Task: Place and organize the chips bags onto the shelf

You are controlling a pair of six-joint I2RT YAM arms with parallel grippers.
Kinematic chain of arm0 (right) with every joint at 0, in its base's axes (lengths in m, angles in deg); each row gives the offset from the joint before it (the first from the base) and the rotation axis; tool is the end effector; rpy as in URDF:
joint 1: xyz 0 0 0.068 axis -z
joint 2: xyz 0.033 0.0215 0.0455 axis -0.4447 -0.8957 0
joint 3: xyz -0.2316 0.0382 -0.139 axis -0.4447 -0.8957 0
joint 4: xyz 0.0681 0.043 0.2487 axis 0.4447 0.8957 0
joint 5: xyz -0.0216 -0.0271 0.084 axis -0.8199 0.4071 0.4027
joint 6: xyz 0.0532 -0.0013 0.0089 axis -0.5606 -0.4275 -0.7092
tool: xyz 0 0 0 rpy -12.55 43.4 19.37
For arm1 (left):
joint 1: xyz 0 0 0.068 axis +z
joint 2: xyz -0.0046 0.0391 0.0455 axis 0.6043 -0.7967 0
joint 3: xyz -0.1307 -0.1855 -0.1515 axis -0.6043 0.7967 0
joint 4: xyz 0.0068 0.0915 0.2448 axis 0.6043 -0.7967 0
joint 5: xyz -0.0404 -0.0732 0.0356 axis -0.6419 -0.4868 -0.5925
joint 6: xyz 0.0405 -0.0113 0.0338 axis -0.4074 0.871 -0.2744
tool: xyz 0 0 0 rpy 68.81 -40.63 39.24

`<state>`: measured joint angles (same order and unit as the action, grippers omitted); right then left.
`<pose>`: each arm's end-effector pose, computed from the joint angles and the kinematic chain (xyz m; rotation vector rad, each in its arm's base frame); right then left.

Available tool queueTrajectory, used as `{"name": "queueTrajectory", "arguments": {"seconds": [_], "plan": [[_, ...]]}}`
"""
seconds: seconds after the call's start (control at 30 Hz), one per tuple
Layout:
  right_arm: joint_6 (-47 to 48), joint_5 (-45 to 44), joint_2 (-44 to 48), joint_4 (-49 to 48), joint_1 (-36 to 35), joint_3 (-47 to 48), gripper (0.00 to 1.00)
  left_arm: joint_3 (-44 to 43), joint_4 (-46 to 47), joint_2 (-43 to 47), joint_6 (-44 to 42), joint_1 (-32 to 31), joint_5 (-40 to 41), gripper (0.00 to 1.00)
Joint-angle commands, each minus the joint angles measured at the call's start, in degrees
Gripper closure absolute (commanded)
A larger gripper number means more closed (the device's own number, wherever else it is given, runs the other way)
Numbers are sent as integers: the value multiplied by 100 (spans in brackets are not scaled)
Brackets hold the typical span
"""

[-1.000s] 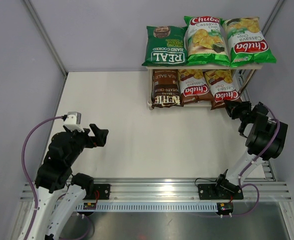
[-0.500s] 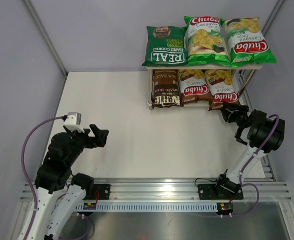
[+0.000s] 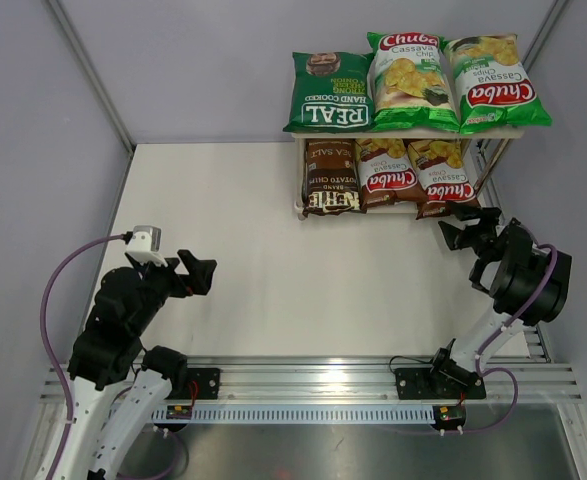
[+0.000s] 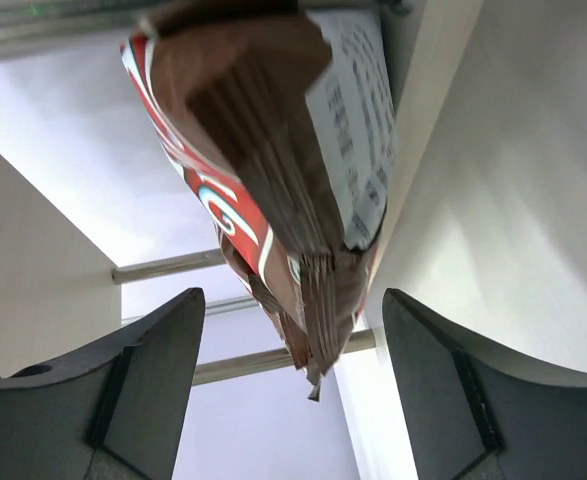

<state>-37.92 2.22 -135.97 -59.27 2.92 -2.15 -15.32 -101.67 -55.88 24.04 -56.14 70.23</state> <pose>0.2886 -0.1350 0.1343 1.1793 1.5162 1.2598 0.0794 -0.0272 0.3240 -0.0098 1.8739 -0.4633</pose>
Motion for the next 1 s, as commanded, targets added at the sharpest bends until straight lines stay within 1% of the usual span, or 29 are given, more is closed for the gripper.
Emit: {"name": "queueTrajectory", "arguments": {"seconds": [0.0,0.13,0.2,0.23,0.27,0.33,0.37,0.43,0.7,0.97], "plan": [[429,-30,348,-92,4,-260,20,7,214,56,7,-46,100,1],[482,-12,401,-135,-119,-497,22,7,214,47,7,-46,91,1],[499,14,340,-381,-233,-533,28,7,223,47,16,-46,91,1],[490,6,304,-416,-277,-524,32,7,223,56,16,-46,91,1],[421,-3,200,-669,-321,-524,43,16,223,47,16,-55,91,1],[298,-12,59,-969,-479,-437,52,7,232,47,16,-55,91,1],[175,-56,-90,-1197,-532,-393,59,16,223,47,24,-55,91,1],[78,-143,-223,-1391,-673,-296,64,7,223,47,25,-64,100,1],[51,-557,-460,-1480,-814,-155,71,16,214,38,42,-81,170,1],[7,-610,-610,-1445,-814,55,71,7,188,38,51,-90,223,1]]}}
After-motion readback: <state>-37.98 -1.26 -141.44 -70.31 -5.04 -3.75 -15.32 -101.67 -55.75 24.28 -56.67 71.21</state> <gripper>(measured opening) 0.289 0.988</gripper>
